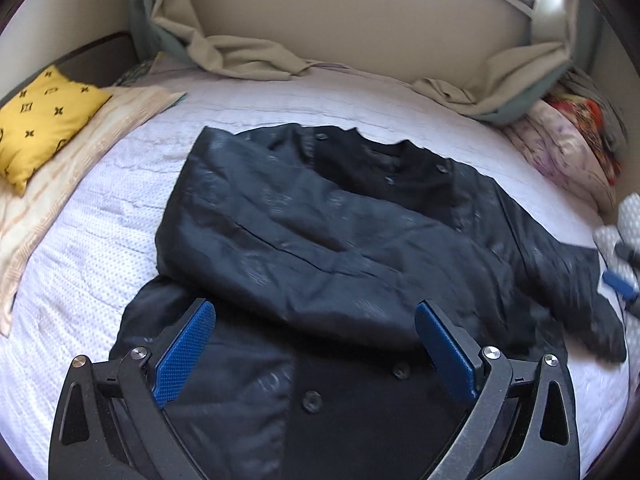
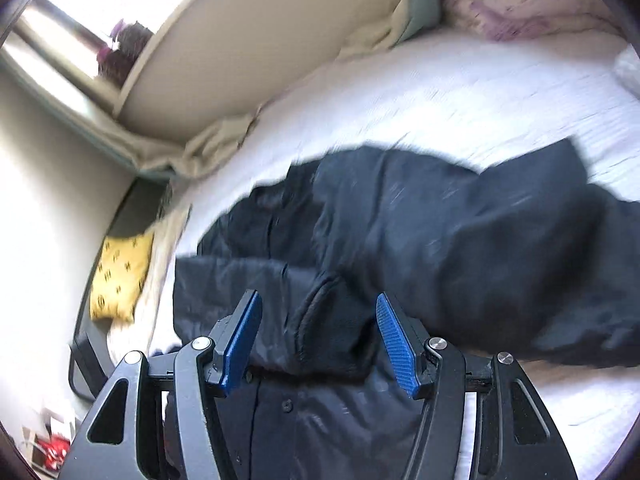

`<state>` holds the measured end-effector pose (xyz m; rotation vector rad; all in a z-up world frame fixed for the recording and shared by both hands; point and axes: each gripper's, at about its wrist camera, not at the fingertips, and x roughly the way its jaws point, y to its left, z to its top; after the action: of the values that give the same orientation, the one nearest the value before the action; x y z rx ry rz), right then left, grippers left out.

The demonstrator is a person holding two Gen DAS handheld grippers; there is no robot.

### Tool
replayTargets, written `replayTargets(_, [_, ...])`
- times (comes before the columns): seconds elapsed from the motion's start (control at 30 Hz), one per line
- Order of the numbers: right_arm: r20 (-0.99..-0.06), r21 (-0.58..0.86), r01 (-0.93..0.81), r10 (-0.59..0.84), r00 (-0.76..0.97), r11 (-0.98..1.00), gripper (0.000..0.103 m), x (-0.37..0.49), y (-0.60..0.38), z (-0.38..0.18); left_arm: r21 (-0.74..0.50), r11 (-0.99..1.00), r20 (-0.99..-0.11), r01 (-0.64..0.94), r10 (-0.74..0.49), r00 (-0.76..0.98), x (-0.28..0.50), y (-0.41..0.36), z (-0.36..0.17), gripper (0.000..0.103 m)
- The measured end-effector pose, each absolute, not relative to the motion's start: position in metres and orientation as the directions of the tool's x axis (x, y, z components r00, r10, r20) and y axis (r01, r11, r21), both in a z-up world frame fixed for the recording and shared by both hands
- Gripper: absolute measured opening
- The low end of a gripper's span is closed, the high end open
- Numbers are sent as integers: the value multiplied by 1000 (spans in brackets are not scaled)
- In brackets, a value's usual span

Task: Fold large clothes
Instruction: 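Grasp the other sleeve cuff with the right tool and lift it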

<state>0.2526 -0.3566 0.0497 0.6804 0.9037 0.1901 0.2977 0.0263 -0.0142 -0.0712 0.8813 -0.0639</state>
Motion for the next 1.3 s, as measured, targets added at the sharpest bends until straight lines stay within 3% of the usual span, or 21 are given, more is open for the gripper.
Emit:
replayTargets(0.23, [-627,635,209,338,702,744,59,209,-428,65,-83,996,-769,38,-88,633,267,30,-6,102])
replayTargets(0.37, [-639,674,316,313,702,667,59,182,-468,42,-68,997,-736,26,-68,674,261,34,-2,102])
replayTargets(0.7, [-629,728,470,213,747,499,59,116,-534,9,-189,982,-737,-18,-130,664,275,48,-6,102])
replayTargets(0.9, [-680,698,574,146,718,428,59,89,-558,-16,-199,979,-735,-39,-122,667,275,53,-5,102])
replayTargets(1.3, [-690,714,652,98,717,255,61,84,-589,-71,-189,982,-735,-23,-126,666,274,47,-6,102])
